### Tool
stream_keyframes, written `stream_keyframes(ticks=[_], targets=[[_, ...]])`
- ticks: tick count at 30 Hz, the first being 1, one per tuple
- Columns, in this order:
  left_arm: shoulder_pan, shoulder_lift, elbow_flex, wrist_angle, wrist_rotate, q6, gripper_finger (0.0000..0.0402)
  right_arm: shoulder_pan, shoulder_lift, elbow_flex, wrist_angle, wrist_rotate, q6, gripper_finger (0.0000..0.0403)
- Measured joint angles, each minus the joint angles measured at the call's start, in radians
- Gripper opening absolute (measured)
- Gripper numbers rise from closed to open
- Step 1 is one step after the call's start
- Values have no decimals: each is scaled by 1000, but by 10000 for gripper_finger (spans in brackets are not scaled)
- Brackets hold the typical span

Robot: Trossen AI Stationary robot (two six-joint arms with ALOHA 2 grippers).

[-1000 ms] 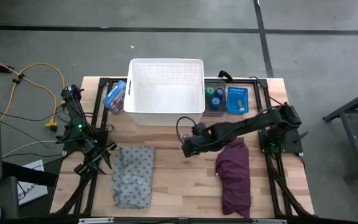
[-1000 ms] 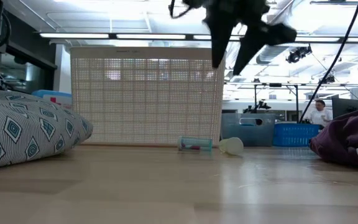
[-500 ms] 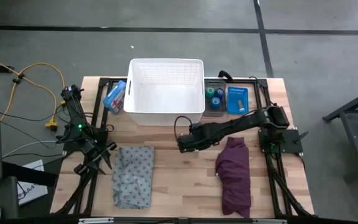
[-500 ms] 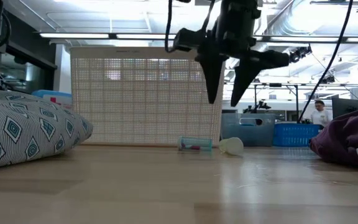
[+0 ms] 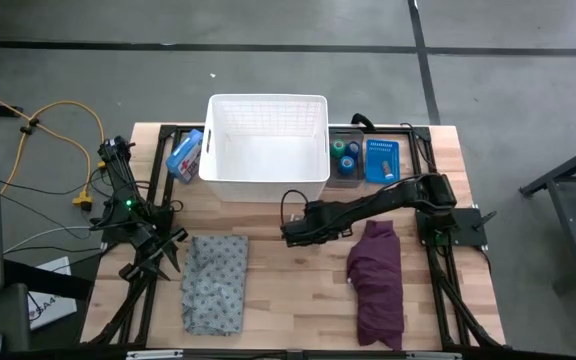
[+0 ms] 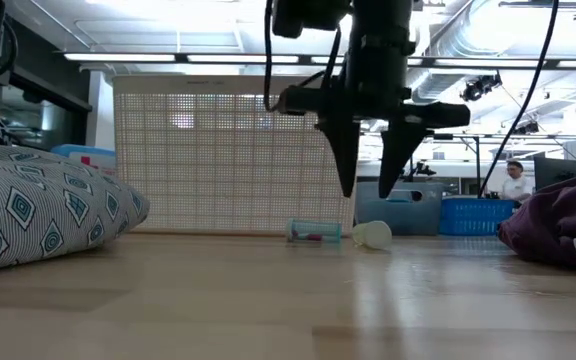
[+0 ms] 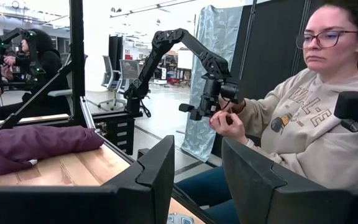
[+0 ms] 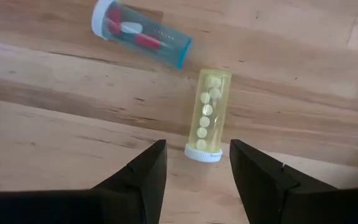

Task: Pick & Place Medicine items
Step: Put the yellow pill bottle into the blue bin

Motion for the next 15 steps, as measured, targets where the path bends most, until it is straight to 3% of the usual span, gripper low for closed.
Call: stream_keyframes(ticks=[15], targets=[[0,0,0,0,0,0,127,-2,60,-1,5,-28,23,164]])
